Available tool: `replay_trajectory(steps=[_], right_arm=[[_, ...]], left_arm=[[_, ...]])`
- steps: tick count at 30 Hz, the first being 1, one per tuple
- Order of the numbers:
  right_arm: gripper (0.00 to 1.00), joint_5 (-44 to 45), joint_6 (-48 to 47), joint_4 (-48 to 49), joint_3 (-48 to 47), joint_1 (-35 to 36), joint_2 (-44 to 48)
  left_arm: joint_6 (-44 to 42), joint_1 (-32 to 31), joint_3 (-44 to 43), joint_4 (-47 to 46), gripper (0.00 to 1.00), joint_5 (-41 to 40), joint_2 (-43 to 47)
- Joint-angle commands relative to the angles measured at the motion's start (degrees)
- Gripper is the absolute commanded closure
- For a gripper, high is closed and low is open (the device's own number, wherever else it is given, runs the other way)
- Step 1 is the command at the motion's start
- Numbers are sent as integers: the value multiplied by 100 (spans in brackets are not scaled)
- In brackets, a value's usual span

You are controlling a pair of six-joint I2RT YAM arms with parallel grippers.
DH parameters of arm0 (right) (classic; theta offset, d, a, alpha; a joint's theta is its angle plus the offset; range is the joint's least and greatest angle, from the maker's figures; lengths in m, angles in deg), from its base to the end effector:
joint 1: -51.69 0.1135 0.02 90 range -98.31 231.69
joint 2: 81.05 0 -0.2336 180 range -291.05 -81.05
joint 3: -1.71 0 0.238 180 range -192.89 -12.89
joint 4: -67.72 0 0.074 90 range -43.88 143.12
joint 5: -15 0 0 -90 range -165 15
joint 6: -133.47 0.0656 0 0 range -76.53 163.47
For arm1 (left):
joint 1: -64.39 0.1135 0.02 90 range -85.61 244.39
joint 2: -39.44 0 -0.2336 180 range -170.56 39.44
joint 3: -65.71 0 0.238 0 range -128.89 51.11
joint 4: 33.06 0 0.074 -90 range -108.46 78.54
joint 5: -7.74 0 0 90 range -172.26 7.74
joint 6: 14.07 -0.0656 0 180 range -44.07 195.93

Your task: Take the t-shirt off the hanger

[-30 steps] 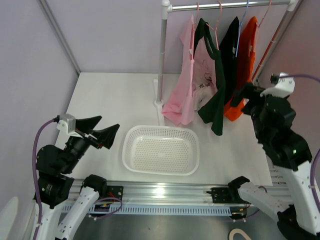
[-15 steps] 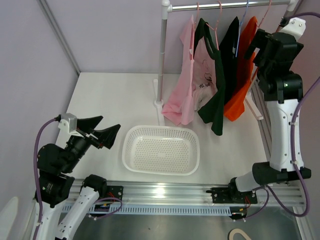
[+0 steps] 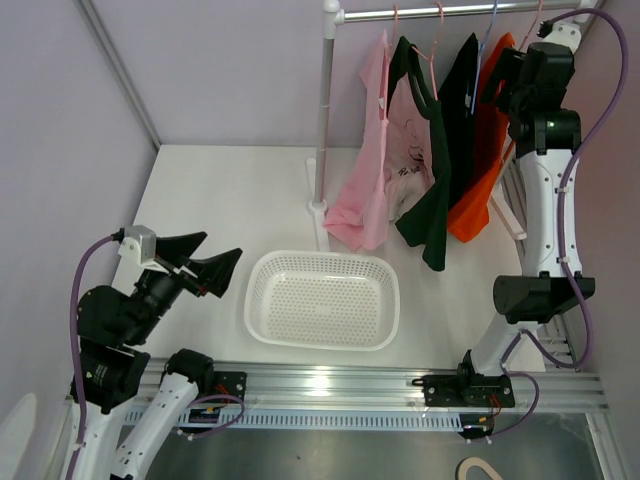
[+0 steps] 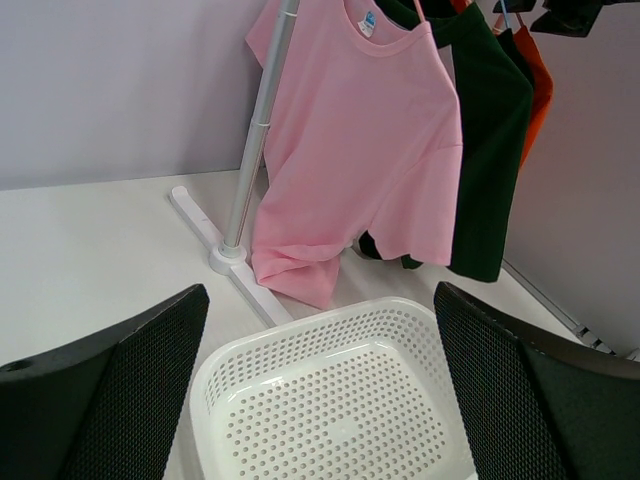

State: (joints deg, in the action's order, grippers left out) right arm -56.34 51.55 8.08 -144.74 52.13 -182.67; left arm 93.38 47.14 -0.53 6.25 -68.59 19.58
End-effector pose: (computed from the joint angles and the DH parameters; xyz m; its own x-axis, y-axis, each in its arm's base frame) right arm 0.3676 -0.0182 0.4753 -0.2106 0.1316 -0.9687 0.3350 0.9406 0.0549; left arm 0.0920 -0.0448 0.3821 -0.0414 -0.2922 -0.9554 0.5238 0.8080 -0.2698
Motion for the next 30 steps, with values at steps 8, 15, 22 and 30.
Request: replay_trajectory(steps=[8,15,22,30], right_arm=[[20,-178,-139,618,-315,8,-147],[45,-125,-412,856,-446,8,-217],[57,-108,-430,900,-456,-1,-332],[51,-46,-474,900,-491,-1,-534]], left_arm=[[-102,-23,-13,-1,0,-31,-185],[-102,20,-13,-27,1,-14,-247],[-93,108,-22,-36,0,74,-326],[-102,126,-13,-19,1,22,-308]])
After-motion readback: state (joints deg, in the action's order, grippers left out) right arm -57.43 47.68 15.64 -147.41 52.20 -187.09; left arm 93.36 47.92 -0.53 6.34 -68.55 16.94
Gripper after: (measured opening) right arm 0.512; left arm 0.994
